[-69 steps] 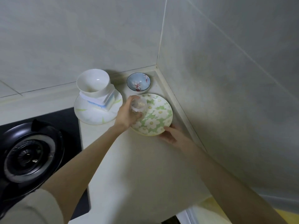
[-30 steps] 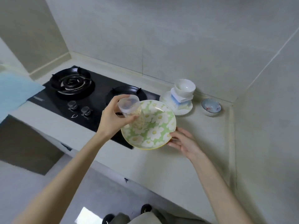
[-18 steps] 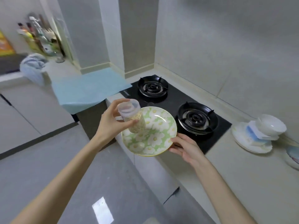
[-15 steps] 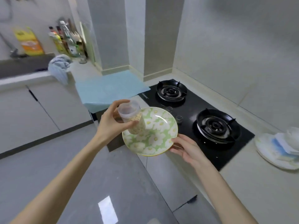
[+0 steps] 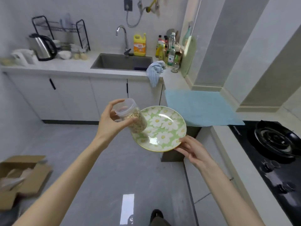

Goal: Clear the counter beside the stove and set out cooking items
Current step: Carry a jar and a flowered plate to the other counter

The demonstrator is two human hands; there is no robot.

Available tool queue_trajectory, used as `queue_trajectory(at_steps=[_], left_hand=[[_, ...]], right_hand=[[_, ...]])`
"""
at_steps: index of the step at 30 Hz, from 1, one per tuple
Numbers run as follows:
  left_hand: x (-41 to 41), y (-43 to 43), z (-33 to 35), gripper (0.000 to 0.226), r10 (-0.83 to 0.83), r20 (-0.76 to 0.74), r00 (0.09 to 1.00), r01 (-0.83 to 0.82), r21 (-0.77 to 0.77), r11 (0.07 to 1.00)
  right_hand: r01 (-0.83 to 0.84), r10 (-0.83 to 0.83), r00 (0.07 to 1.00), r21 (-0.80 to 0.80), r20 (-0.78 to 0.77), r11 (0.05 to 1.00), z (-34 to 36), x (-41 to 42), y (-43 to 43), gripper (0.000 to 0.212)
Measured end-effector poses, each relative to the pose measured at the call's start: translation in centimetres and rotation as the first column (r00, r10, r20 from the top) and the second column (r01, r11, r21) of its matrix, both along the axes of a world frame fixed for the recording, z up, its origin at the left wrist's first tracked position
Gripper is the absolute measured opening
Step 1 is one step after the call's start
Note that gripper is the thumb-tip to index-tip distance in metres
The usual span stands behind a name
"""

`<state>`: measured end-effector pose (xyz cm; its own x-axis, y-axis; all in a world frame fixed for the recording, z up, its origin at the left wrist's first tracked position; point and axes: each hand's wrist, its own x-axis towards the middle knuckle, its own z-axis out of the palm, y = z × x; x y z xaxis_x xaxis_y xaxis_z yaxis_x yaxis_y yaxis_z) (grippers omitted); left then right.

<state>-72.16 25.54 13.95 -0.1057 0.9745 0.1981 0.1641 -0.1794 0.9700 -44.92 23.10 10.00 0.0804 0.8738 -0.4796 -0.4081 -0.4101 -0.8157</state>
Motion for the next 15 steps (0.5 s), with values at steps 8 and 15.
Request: queue_trajectory(at_steps=[8,15], left_hand=[[-13.0,8.3,-1.0,0.065,0.267,0.052,0.962,-0.266,-0.022,0.964],[-22.9,17.0,0.2,0.064,0.414,0.032,0.91,-0.414,0.0,0.91]], right_hand=[[-0.253,0.253,0.967,-0.006,-0.002,0.967,-1.2,-12.9,14.1,0.019],[-0.436,0.436,0.899,0.001,-0.028,0.9,-1.2,-24.1,28.0,0.022]])
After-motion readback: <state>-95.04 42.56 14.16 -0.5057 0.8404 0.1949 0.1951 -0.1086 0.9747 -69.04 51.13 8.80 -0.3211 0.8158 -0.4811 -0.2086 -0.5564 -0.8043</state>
